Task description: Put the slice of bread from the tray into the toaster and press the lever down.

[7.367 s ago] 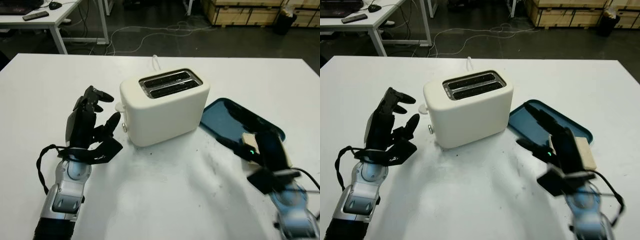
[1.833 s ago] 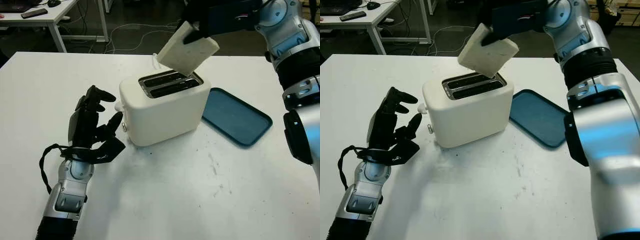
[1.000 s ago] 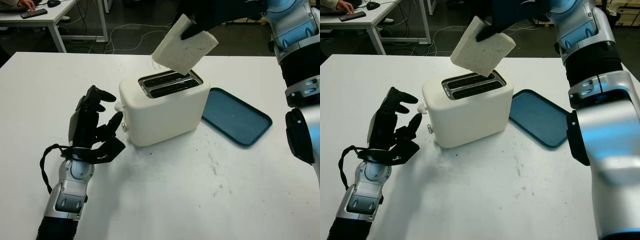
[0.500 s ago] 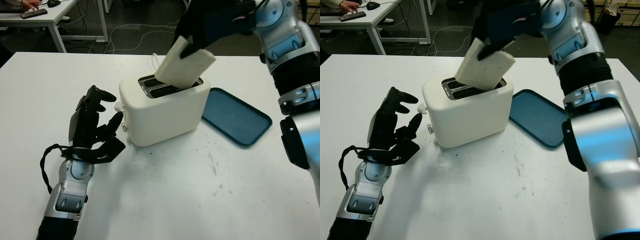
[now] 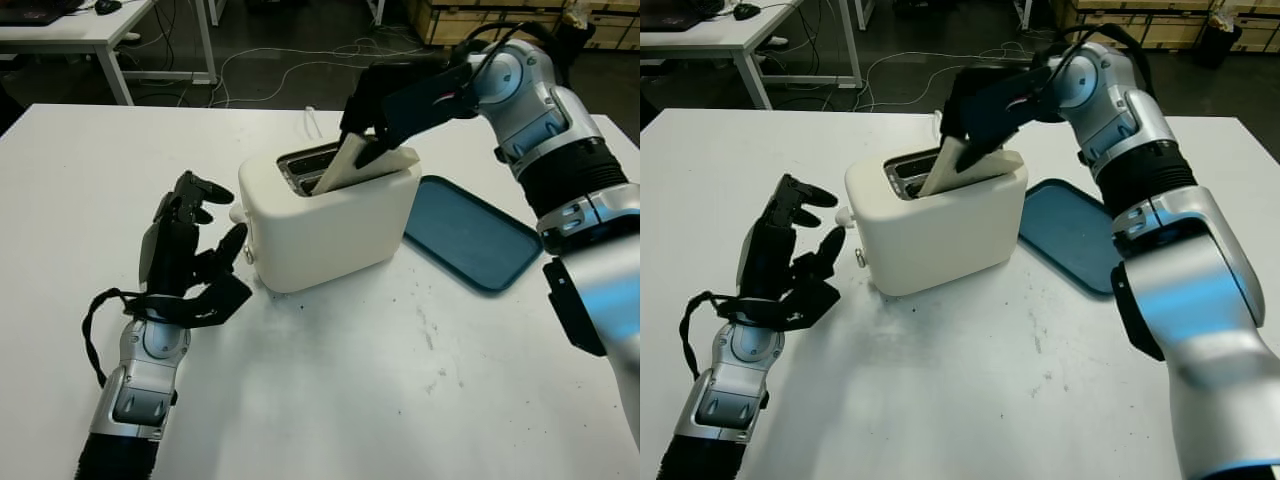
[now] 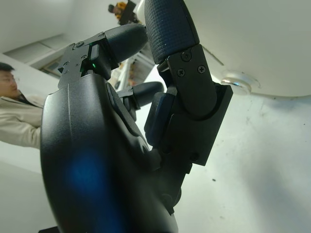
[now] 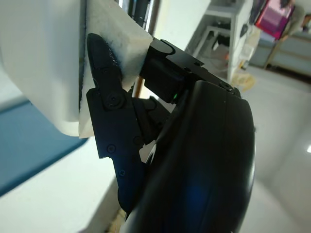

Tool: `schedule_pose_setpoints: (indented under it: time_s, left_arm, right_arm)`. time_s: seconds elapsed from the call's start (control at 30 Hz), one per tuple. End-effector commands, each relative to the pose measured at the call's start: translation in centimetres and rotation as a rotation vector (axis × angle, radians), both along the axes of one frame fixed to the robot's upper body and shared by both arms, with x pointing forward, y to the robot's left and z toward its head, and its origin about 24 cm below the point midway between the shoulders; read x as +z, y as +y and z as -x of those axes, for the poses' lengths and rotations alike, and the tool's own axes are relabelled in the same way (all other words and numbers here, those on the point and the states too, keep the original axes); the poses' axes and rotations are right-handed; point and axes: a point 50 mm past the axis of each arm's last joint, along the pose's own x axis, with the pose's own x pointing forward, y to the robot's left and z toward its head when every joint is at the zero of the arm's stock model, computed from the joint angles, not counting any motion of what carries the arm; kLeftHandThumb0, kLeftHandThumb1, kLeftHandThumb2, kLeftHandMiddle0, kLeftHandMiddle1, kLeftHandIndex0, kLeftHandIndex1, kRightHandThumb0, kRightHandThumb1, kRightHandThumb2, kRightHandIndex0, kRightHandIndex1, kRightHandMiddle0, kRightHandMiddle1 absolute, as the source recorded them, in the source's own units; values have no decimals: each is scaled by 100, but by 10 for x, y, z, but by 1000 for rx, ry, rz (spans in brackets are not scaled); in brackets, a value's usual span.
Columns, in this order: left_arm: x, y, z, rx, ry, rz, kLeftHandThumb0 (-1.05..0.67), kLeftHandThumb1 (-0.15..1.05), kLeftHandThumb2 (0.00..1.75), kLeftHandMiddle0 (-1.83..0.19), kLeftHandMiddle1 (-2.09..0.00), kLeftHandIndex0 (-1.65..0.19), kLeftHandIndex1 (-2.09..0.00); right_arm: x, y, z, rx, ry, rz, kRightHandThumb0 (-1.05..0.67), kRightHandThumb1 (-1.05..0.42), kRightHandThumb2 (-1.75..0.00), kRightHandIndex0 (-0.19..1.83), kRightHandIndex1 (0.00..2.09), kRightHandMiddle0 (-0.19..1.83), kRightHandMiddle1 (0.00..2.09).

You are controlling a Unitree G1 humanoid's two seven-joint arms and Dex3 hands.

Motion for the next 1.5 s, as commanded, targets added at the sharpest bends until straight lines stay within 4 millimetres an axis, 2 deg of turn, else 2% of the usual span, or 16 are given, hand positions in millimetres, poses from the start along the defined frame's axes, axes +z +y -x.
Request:
schedule_pose_setpoints:
  time_s: [0.0,0.1,0.2,0.27,0.37,0.5,0.77,0.97,1.07,1.27,1.37,1.47]
  left_arm:
    - [2,-3,-1,-15,-20,11,-95,92,71,-6,-175,0,-161]
    - [2,-3,-1,-19,-15,10,-94,92,71,-5,-175,0,-161]
    - [2,-4,0,-17,-12,11,-94,92,71,-4,-175,0,-161]
    - [2,-3,0,-17,-8,8,-94,92,71,-4,-175,0,-160]
    - [2,-2,0,-16,-19,3,-94,92,72,-6,-175,0,-161]
    - [1,-3,0,-20,-21,4,-93,92,72,-8,-175,0,-163]
    - [0,-3,0,-21,-18,4,-93,92,71,-7,-175,0,-163]
    - [0,-3,0,-23,-9,18,-93,92,70,-7,-175,0,-163]
    - [1,-2,0,-19,-10,20,-94,92,70,-6,-175,0,-161]
    - [6,3,1,17,-24,-47,-96,92,74,-5,-175,0,-159]
    - [11,5,1,9,-37,-69,-95,92,76,-5,-175,0,-158]
    - [16,8,1,2,-46,-94,-94,92,75,-5,-175,0,-158]
  right_arm:
    - [-7,2,2,26,-20,42,-43,-92,-4,102,110,130,5]
    - [-8,5,4,56,-36,30,-41,-92,-4,100,110,129,5]
    - [-10,8,6,101,-28,22,-50,-90,-2,89,107,121,2]
    - [-10,10,7,128,-24,36,-67,-87,0,63,84,94,0]
    - [-10,10,7,140,-36,-18,-76,-81,0,46,65,77,0]
    - [-6,10,7,141,-82,-54,-77,-79,0,28,82,72,1]
    - [6,7,5,123,-138,-84,-81,-77,0,29,84,70,0]
    - [19,1,4,97,-190,-163,-78,-75,0,22,89,68,0]
    - [24,-9,3,75,-234,-221,-78,-76,0,25,80,68,0]
    - [19,-54,7,-53,-425,-490,-72,-78,0,42,78,76,3]
    - [2,-77,14,-136,-510,-615,-69,-82,0,56,61,78,2]
    - [-34,-101,27,-230,-481,-775,-59,-85,-1,71,36,79,1]
